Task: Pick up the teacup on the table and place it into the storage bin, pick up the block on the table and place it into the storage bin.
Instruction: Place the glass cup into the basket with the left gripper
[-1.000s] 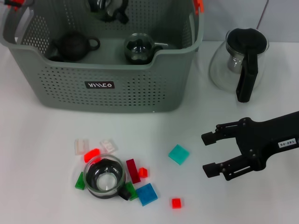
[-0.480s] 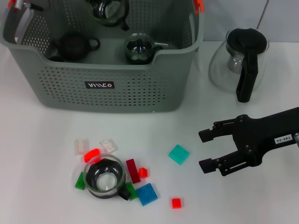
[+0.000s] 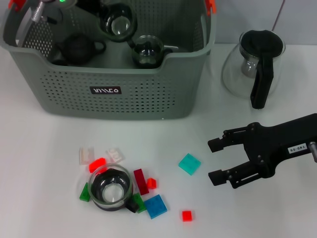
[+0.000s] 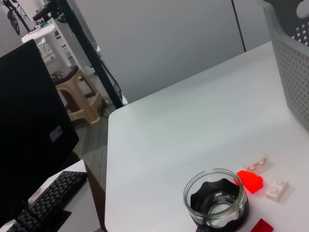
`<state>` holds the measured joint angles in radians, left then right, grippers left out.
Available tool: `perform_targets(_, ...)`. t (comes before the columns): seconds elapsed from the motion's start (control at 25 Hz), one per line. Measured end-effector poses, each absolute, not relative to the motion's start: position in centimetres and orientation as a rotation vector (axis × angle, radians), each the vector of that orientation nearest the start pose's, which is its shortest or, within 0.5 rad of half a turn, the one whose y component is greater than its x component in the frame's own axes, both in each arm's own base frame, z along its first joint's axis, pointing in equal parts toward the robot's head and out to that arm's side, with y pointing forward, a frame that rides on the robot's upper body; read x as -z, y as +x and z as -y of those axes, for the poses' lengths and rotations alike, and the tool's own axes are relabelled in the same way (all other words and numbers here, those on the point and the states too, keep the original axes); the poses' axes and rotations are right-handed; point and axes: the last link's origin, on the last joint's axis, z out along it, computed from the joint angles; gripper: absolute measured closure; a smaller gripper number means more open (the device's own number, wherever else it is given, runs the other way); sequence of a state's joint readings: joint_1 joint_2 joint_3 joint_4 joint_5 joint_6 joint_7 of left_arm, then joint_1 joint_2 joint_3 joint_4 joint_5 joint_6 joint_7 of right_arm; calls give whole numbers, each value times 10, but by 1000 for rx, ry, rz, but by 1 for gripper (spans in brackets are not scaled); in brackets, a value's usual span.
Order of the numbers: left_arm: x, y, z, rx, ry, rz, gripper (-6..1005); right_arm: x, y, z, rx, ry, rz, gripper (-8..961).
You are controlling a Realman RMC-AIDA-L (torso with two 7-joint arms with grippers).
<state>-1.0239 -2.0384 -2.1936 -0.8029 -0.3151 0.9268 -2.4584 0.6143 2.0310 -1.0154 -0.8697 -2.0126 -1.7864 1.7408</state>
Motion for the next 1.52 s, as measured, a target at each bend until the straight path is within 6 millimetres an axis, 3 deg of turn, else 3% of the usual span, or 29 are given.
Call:
perform_targets(0.84, 0, -153, -495, -191, -2134, 696, 954, -1, 199, -323, -436, -3193, -610, 37)
perform_targets(1.52, 1, -164, -497, -199, -2081, 695, 953, 6, 199, -323, -401, -3194, -612, 37)
